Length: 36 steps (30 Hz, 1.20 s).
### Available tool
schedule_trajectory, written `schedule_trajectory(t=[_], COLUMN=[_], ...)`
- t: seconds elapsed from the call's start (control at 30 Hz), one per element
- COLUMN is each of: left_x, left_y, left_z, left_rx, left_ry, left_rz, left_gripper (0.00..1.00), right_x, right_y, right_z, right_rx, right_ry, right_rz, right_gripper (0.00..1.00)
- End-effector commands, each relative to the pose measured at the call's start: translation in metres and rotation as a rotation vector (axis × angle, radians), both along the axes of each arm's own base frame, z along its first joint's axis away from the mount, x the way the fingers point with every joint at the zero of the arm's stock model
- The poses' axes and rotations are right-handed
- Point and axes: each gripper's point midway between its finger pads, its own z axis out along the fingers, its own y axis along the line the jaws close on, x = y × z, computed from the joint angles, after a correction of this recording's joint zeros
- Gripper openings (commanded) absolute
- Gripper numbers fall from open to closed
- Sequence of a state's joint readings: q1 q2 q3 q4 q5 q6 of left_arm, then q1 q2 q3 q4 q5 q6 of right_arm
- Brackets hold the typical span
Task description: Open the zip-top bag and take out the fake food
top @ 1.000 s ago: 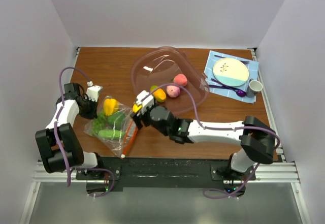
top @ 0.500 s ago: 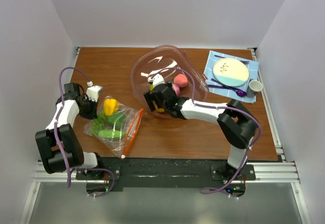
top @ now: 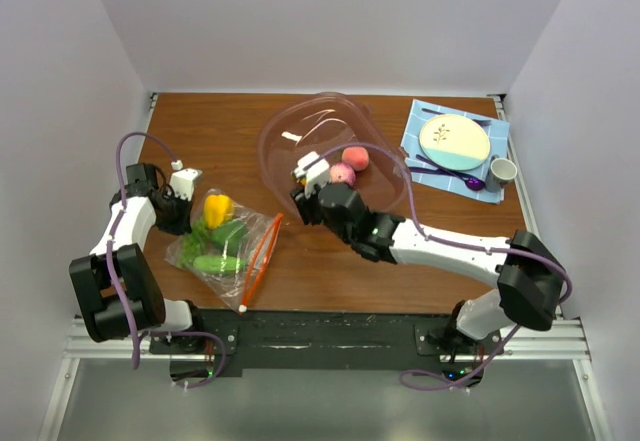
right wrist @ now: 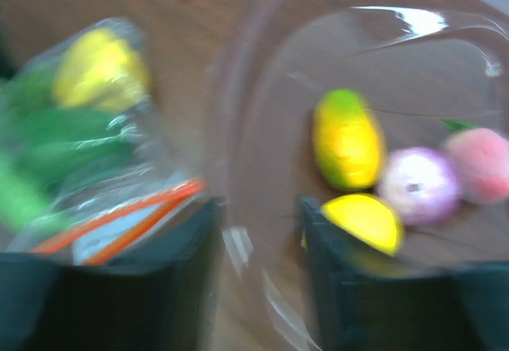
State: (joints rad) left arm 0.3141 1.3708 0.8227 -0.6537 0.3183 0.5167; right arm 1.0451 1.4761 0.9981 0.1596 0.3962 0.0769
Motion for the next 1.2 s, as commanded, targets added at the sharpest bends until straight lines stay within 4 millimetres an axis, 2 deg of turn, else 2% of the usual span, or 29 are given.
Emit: schedule_trajectory(t=[0.0,0.03,0.07,0.13,0.17,0.2,0.23,0.27,0.3,0.37,0.47,0.73,0.77,0.83,0.87,0.93,0.97,1.0,1.1,1.17], left_x=[0.006,0.006,0.007,0.006,0.006,0.007,0.007,0.006,0.007,0.005,0.004,0.007,0.008,0.011,0.011,0.013,0.013,0.013,0.012,0.011], left_y=[0.000,0.001,0.001,0.001,0.001,0.002,0.002,0.001,0.001,0.000,-0.002,-0.002,-0.002,-0.003,-0.003,-0.005,-0.005,-0.007,-0.011,-0.016], left_z=[0.009,0.010,0.010,0.011,0.012,0.013,0.013,0.013,0.014,0.014,0.015,0.022,0.023,0.028,0.029,0.033,0.035,0.038,0.047,0.050], left_rx=[-0.013,-0.012,-0.011,-0.008,-0.009,-0.006,-0.006,-0.006,-0.007,-0.013,-0.022,-0.022,-0.025,-0.032,-0.034,-0.041,-0.040,-0.045,-0.057,-0.061], left_ry=[-0.034,-0.035,-0.035,-0.033,-0.034,-0.035,-0.035,-0.035,-0.037,-0.035,-0.032,-0.050,-0.052,-0.061,-0.063,-0.066,-0.069,-0.070,-0.075,-0.076], left_rz=[0.002,0.003,0.002,0.002,0.002,0.003,0.003,0.003,0.003,0.003,0.008,0.004,0.004,0.001,0.000,-0.009,-0.011,-0.016,-0.037,-0.057], left_gripper=[0.00,0.00,0.00,0.00,0.00,0.00,0.00,0.00,0.00,0.00,0.00,0.00,0.00,0.00,0.00,0.00,0.00,0.00,0.00,0.00], right_x=[-0.050,-0.060,-0.068,-0.079,-0.084,-0.087,-0.089,-0.093,-0.094,-0.097,-0.097,-0.116,-0.119,-0.119,-0.119,-0.120,-0.122,-0.123,-0.128,-0.129], right_y=[0.032,0.039,0.043,0.052,0.058,0.063,0.066,0.075,0.079,0.091,0.104,0.137,0.139,0.145,0.147,0.153,0.154,0.160,0.164,0.170], right_z=[-0.030,-0.039,-0.052,-0.077,-0.080,-0.092,-0.097,-0.093,-0.101,-0.097,-0.092,-0.092,-0.103,-0.106,-0.114,-0.118,-0.130,-0.129,-0.143,-0.141], right_rx=[0.008,0.019,0.034,0.022,0.038,0.021,0.020,0.037,0.029,0.047,0.062,0.047,0.025,0.012,-0.002,-0.015,-0.042,-0.043,-0.068,-0.047], right_ry=[0.025,0.055,0.085,0.139,0.143,0.161,0.167,0.158,0.166,0.152,0.128,0.103,0.115,0.116,0.122,0.125,0.139,0.138,0.157,0.129], right_rz=[0.196,0.245,0.265,0.313,0.329,0.345,0.354,0.377,0.385,0.408,0.404,0.471,0.476,0.489,0.492,0.515,0.528,0.542,0.583,0.610], right_gripper=[0.27,0.21,0.21,0.25,0.26,0.27,0.29,0.30,0.30,0.32,0.32,0.35,0.36,0.39,0.42,0.59,0.65,0.74,0.84,0.93])
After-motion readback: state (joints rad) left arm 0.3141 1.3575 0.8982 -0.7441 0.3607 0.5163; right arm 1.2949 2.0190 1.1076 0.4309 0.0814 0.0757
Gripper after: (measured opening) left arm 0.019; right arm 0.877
